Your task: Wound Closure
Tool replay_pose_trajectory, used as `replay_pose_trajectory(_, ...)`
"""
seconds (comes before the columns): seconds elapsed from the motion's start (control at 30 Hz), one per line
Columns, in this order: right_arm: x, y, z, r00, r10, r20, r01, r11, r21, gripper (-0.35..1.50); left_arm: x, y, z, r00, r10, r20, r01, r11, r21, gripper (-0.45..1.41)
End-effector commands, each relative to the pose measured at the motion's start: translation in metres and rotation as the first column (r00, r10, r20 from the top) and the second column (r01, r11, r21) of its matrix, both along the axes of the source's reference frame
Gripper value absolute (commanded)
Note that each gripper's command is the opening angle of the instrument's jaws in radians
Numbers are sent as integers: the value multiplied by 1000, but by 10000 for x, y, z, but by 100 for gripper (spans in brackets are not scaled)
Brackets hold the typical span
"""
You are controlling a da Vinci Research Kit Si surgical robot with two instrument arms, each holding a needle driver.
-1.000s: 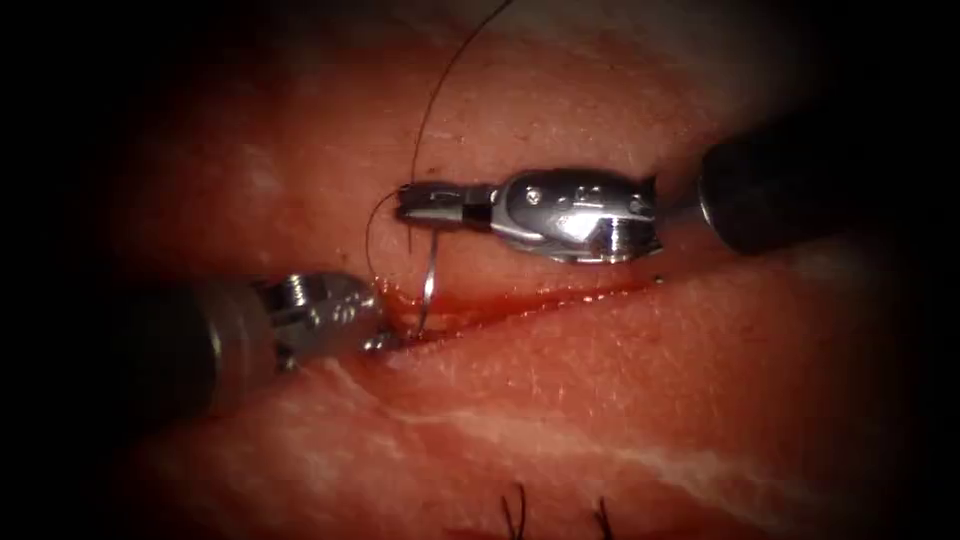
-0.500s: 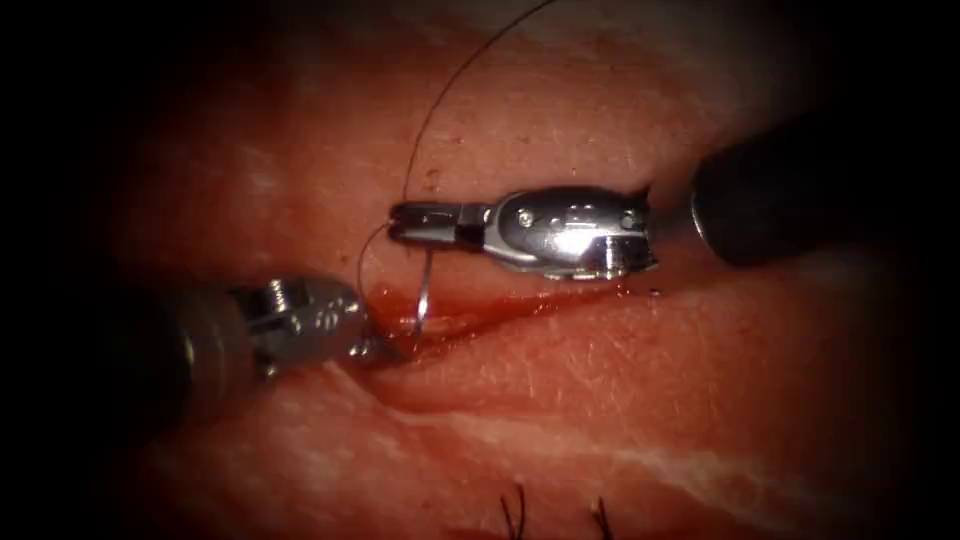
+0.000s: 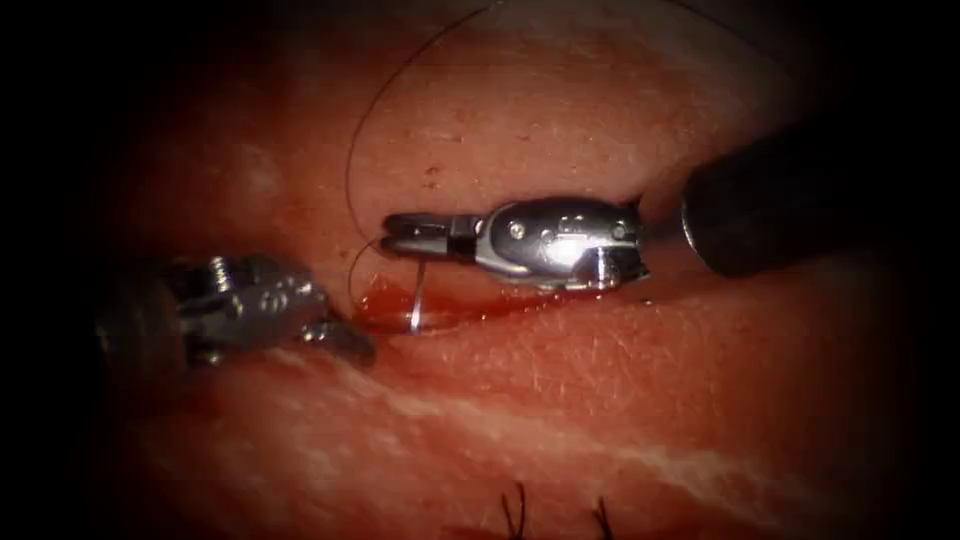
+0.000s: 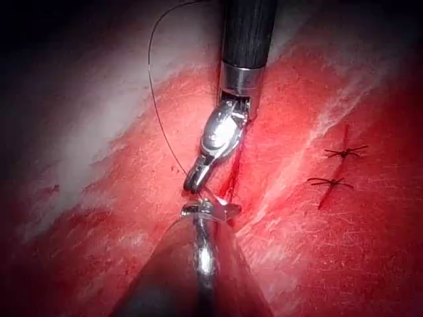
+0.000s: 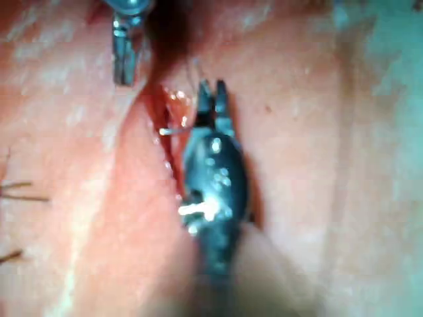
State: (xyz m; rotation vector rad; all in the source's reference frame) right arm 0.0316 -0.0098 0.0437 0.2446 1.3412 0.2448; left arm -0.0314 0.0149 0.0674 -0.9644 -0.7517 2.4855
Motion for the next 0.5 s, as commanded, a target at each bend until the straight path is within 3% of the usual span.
replay_pose_trajectory(0.03, 2, -9, 6, 1000, -3, 3, 3, 1000, 3, -35, -8, -7, 7, 1000, 0, 0, 0, 1000, 1, -32)
replay_pose_trajectory(0.13, 4, -9, 5, 1000, -3, 3, 3, 1000, -2, -35, -15, -16, 11, 1000, -3, -7, 3, 1000, -11, -33)
replay_pose_trajectory(0.5, 7, -9, 2, 999, 20, 31, -26, 980, 198, -35, -20, -52, 55, 1000, 12, 6, -12, 999, -30, -33)
